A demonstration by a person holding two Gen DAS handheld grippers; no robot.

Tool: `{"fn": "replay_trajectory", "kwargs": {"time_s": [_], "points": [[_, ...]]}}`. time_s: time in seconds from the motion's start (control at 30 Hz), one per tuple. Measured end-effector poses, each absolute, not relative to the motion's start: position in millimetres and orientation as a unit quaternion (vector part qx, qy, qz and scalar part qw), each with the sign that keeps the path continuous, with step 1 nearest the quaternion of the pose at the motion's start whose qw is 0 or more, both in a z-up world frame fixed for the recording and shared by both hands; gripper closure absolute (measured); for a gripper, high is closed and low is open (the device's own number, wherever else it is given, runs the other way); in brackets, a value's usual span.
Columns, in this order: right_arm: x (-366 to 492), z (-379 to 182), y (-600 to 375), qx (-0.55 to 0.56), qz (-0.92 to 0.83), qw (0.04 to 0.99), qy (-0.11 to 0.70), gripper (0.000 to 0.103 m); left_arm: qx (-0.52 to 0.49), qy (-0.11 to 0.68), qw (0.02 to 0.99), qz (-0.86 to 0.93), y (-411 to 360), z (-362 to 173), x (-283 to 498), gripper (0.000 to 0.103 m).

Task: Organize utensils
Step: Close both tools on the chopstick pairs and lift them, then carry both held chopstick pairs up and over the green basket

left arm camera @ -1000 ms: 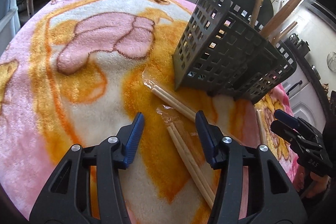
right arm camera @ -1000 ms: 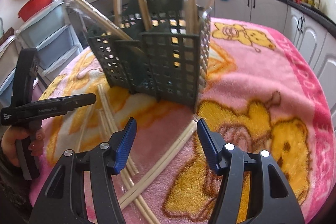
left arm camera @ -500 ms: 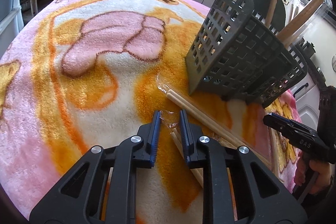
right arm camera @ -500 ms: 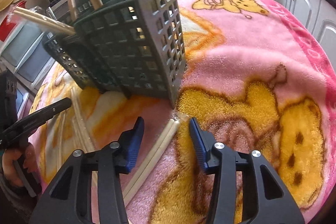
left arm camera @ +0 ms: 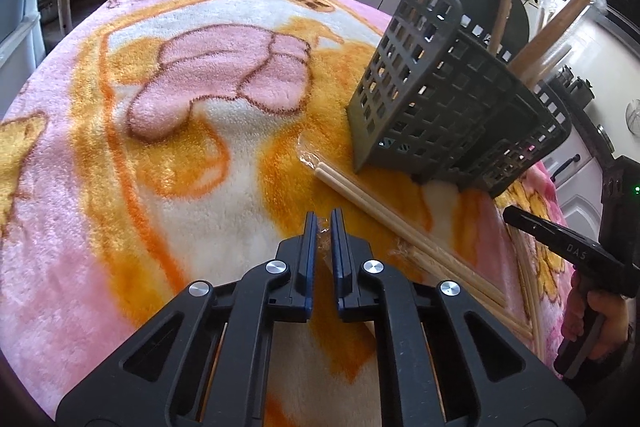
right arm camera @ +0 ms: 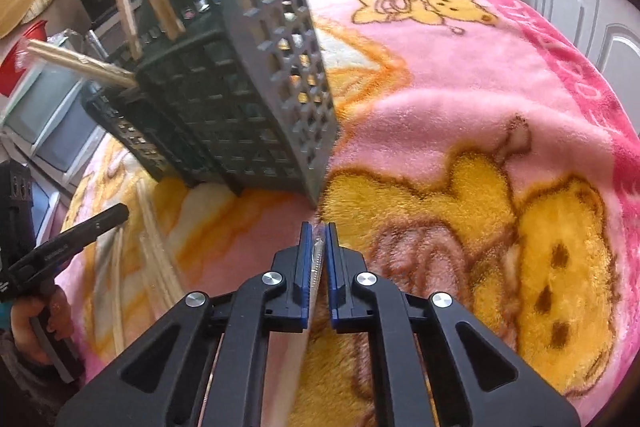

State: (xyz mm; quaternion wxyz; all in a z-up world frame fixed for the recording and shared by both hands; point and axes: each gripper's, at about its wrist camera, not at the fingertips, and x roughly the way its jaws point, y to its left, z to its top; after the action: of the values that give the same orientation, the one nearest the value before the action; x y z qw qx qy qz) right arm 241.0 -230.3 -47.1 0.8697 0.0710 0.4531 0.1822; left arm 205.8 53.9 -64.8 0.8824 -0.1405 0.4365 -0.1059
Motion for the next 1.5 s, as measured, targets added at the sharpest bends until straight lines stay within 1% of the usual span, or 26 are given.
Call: {"fn": "replay_trajectory", "kwargs": {"time_s": [0.17, 0.3, 0.5, 0.67, 1.13, 1.5], "points": [[230.3, -30.1, -218.1, 0.062, 0.207, 0.874, 0.435, 0.097, -0.144, 0.421, 0.888, -0.112, 55.1, -54.8, 198.4, 0.100], [217.2, -8.3, -207.0, 0.050, 0.240, 0.881, 0.404, 0.097, -0.147, 0.404, 0.895, -0.118, 55.8, -41.8, 190.7, 0.100], [196.1, 29.7, -189.7, 0.021, 0.283, 0.895, 0.345, 0.097, -0.147, 0.366, 0.909, -0.136, 52.5, -8.3, 177.5, 0.100], [185.9, 51.1, -188.1, 0.014, 0.300, 0.901, 0.314, 0.097, -0.144, 0.337, 0.917, -0.157, 44.5, 19.9, 168.6, 0.101], [164.5, 90.2, -199.5, 0.018, 0.308, 0.920, 0.242, 0.097, -0.110, 0.273, 0.933, -0.207, 18.1, 75.7, 153.0, 0.101], [152.4, 118.3, -214.0, 0.024, 0.292, 0.938, 0.184, 0.097, -0.086, 0.242, 0.937, -0.237, -4.3, 105.2, 154.3, 0.101]]}}
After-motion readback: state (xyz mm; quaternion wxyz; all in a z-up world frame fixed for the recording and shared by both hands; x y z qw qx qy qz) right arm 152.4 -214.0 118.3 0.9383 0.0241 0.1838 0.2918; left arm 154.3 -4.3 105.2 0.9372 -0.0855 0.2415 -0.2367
